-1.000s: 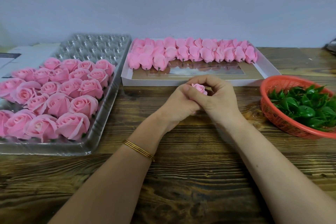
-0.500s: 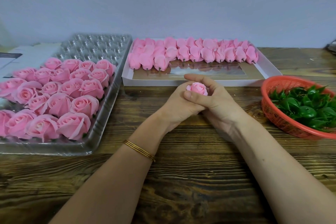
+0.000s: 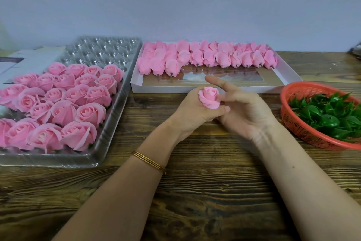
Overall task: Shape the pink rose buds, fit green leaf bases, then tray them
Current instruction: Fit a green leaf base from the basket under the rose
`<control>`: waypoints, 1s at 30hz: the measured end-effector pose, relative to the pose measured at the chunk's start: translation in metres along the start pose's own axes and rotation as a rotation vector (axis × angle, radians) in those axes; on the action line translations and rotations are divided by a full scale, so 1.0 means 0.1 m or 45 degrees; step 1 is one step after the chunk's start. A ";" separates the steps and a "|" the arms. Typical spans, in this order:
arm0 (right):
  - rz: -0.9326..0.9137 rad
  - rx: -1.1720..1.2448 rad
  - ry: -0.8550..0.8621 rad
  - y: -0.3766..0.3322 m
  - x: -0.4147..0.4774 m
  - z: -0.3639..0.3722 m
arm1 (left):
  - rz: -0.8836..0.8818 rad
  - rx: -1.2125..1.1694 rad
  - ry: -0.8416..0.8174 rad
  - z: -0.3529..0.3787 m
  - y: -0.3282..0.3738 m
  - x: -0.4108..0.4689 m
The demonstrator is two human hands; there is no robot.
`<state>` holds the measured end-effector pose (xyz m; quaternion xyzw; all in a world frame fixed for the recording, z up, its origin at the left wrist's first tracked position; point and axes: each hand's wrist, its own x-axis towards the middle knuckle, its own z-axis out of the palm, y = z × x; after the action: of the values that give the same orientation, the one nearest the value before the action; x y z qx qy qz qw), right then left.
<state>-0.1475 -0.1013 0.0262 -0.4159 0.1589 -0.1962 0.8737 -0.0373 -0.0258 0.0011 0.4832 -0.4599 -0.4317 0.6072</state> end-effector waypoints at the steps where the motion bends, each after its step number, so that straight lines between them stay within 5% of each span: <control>1: -0.035 -0.006 0.027 -0.02 -0.01 0.00 | 0.005 -0.009 -0.010 0.00 0.00 0.00; 6: -0.228 -0.212 0.115 -0.01 -0.02 0.03 | 0.038 -0.006 -0.019 0.03 0.01 0.00; 30: -0.306 -0.916 0.193 0.15 0.01 0.00 | -0.033 -0.061 0.097 -0.02 0.02 0.03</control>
<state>-0.1436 -0.0932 0.0136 -0.6958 0.2318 -0.2590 0.6285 -0.0344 -0.0276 0.0034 0.4906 -0.4196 -0.4317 0.6300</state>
